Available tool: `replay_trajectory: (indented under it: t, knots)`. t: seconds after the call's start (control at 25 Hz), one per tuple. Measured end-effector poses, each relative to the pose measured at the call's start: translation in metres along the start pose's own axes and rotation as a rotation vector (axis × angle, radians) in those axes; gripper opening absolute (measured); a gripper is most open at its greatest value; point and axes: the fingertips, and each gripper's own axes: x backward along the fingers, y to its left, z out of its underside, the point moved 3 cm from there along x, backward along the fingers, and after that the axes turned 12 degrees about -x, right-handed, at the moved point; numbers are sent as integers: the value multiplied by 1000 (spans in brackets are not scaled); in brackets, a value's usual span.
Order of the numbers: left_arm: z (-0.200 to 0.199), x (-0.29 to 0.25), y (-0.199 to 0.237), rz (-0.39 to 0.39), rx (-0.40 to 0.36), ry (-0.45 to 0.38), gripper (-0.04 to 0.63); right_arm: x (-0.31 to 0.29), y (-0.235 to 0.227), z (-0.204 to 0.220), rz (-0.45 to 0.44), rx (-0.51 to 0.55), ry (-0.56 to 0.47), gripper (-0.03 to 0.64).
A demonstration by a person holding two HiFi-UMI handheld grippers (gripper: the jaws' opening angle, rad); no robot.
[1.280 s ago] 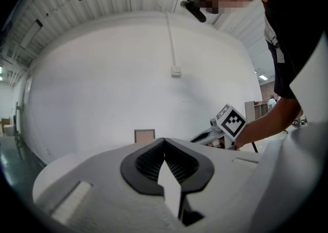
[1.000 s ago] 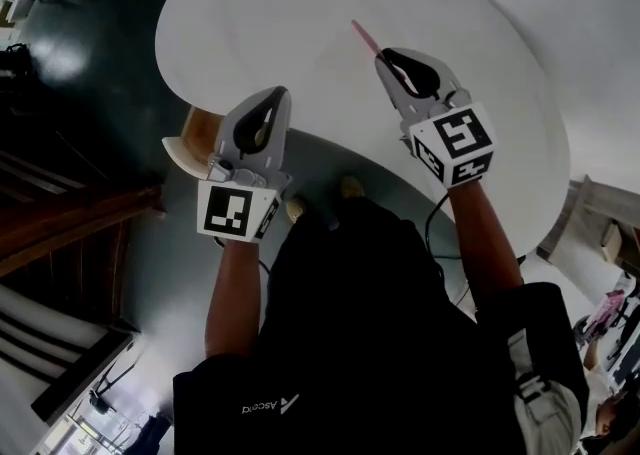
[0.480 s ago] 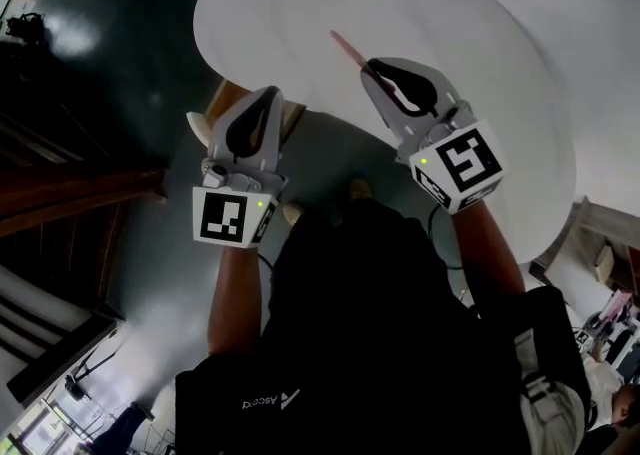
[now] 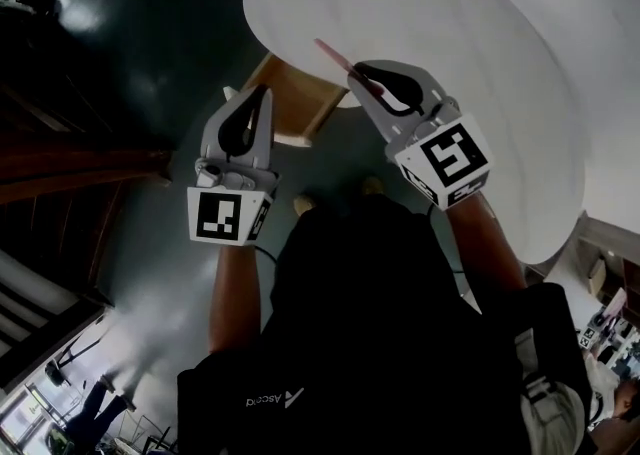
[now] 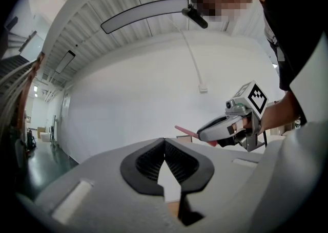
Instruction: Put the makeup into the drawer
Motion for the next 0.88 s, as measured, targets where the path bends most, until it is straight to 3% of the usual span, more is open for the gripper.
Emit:
replay_trajectory:
  t: [0.52, 0.88]
  knots:
    - [110, 65, 66, -34, 19, 54, 9, -144, 59, 121, -61, 88, 242, 51]
    - [101, 72, 108, -112, 44, 120, 9, -215, 57, 165, -139, 145, 483, 51]
